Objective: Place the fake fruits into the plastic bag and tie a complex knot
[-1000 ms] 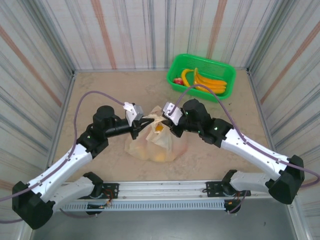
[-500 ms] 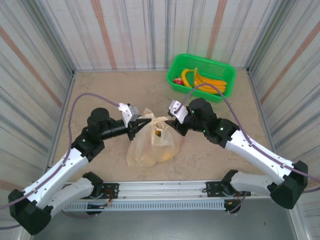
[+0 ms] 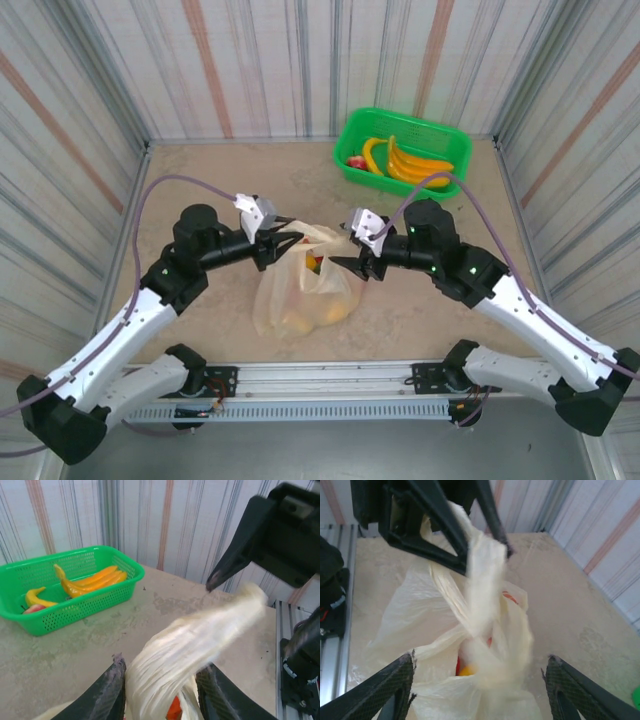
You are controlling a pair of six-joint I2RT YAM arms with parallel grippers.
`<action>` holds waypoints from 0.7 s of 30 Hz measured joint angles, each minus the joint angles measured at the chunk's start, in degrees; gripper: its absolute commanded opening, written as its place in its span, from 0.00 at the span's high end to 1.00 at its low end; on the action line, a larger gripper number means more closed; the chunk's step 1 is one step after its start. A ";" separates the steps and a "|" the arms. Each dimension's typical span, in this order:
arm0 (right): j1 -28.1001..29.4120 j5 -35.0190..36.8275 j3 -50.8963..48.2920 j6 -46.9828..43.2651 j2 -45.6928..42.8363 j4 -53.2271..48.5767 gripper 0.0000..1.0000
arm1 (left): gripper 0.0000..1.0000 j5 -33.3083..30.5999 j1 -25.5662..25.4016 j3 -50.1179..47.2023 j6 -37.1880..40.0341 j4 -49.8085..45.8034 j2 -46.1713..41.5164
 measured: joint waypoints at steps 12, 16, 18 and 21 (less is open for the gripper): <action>-6.78 -2.38 10.54 3.43 10.88 1.68 1.00 | 0.20 -0.11 -0.02 -1.75 0.57 -3.98 -8.96; -7.67 -4.90 22.27 8.13 14.14 0.50 1.00 | 0.18 -4.11 -0.02 -2.36 1.92 -4.35 -13.44; -7.58 -5.33 25.86 10.84 15.43 -0.37 1.00 | 0.16 -4.96 0.00 -2.05 2.97 -4.31 -13.51; -7.06 -5.57 27.65 13.57 16.52 -1.68 1.00 | 0.15 -5.38 -0.02 -0.94 4.44 -4.61 -9.70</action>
